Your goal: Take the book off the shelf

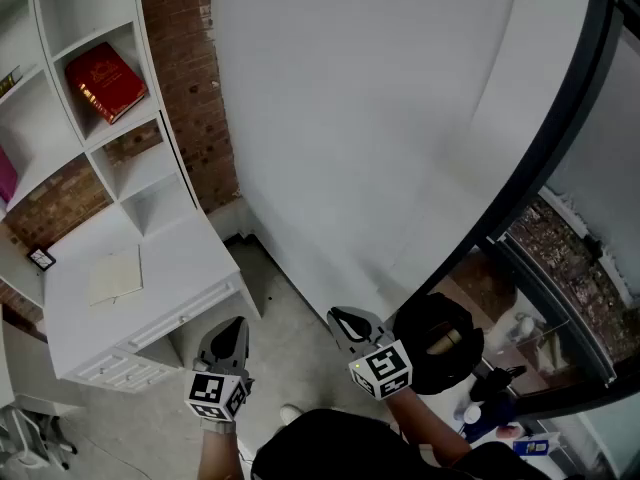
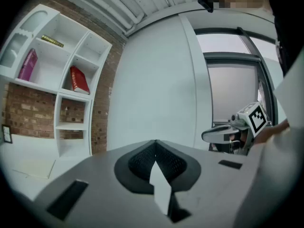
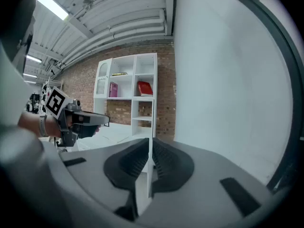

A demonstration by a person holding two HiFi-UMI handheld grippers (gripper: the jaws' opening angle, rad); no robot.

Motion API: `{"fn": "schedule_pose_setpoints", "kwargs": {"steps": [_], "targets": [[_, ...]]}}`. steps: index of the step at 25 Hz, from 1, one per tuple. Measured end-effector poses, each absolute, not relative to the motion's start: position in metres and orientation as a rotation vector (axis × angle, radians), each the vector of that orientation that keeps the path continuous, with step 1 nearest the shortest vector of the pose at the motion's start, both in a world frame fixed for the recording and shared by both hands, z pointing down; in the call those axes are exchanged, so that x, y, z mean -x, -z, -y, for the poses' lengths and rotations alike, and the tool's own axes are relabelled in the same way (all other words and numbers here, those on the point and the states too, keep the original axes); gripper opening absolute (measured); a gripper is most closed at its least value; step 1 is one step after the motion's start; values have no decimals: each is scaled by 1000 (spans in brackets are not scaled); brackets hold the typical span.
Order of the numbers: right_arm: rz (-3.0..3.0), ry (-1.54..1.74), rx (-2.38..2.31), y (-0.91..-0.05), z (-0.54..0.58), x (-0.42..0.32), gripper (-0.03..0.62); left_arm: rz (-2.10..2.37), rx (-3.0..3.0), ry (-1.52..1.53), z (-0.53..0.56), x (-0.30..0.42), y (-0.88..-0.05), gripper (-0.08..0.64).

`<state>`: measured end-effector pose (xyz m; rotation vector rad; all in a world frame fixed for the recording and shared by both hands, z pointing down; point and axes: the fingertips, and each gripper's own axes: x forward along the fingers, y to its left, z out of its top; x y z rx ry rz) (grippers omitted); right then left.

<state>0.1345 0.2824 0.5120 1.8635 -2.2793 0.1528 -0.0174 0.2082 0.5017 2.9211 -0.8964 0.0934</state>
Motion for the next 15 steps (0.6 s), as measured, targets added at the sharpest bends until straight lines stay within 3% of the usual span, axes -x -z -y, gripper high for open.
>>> {"fn": "schedule_pose_setpoints", "kwargs": {"steps": [15], "targets": [[2275,-131,-1888,-511,-229,-84,32,875,-2899,-86,-166,78,-513,8]]}}
